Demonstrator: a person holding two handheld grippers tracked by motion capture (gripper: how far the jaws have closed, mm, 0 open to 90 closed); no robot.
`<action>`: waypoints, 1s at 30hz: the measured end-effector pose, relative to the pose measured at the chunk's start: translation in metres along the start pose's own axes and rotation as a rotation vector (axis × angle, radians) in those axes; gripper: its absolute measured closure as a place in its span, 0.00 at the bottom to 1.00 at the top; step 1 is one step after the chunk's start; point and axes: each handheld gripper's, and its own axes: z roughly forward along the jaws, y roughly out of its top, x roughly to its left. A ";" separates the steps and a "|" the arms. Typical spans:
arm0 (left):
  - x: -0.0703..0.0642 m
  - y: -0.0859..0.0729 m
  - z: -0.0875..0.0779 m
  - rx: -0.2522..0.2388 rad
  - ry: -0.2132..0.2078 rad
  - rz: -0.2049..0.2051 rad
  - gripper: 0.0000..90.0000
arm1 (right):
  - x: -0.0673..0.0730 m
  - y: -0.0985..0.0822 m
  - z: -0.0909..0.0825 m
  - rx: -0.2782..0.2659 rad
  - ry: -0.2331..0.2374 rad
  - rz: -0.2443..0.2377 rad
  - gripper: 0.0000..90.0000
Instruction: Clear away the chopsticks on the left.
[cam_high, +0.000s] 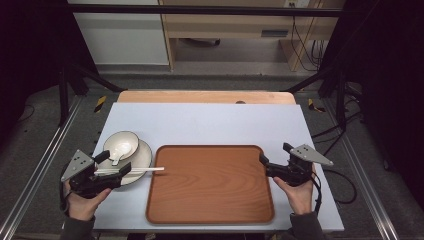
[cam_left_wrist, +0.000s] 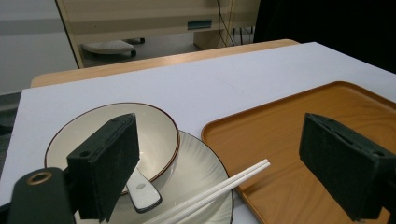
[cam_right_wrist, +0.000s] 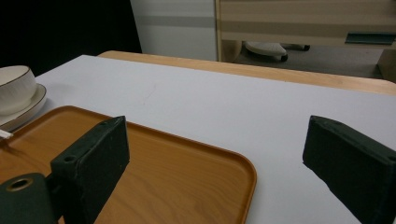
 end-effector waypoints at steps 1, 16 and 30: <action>0.001 0.000 0.000 0.003 -0.001 0.000 0.13 | 0.000 0.000 0.000 0.000 -0.001 0.002 0.08; 0.014 -0.020 -0.016 0.112 -0.049 0.081 0.10 | 0.003 -0.004 0.001 0.032 -0.004 0.001 0.08; 0.026 -0.041 -0.005 0.254 -0.047 0.150 0.18 | 0.005 -0.007 0.006 0.058 0.004 -0.007 0.08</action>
